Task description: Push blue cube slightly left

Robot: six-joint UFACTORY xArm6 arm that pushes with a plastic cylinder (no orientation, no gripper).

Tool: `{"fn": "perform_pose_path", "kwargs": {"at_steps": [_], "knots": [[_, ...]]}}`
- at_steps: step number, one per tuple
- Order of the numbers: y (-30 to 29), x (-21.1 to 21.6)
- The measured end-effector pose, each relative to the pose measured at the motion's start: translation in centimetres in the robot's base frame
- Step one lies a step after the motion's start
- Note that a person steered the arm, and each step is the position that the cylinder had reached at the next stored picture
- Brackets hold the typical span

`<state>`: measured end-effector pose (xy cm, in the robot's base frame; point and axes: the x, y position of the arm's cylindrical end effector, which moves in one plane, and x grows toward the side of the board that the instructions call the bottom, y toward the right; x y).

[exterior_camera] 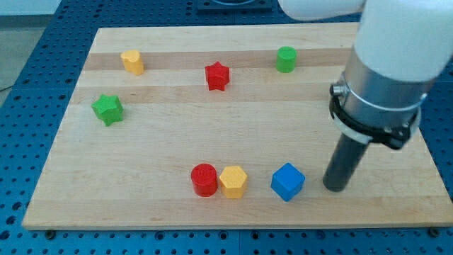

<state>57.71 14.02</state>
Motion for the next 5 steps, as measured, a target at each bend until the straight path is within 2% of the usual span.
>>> {"fn": "perform_pose_path", "kwargs": {"at_steps": [5], "knots": [[-5.8,0.9]]}}
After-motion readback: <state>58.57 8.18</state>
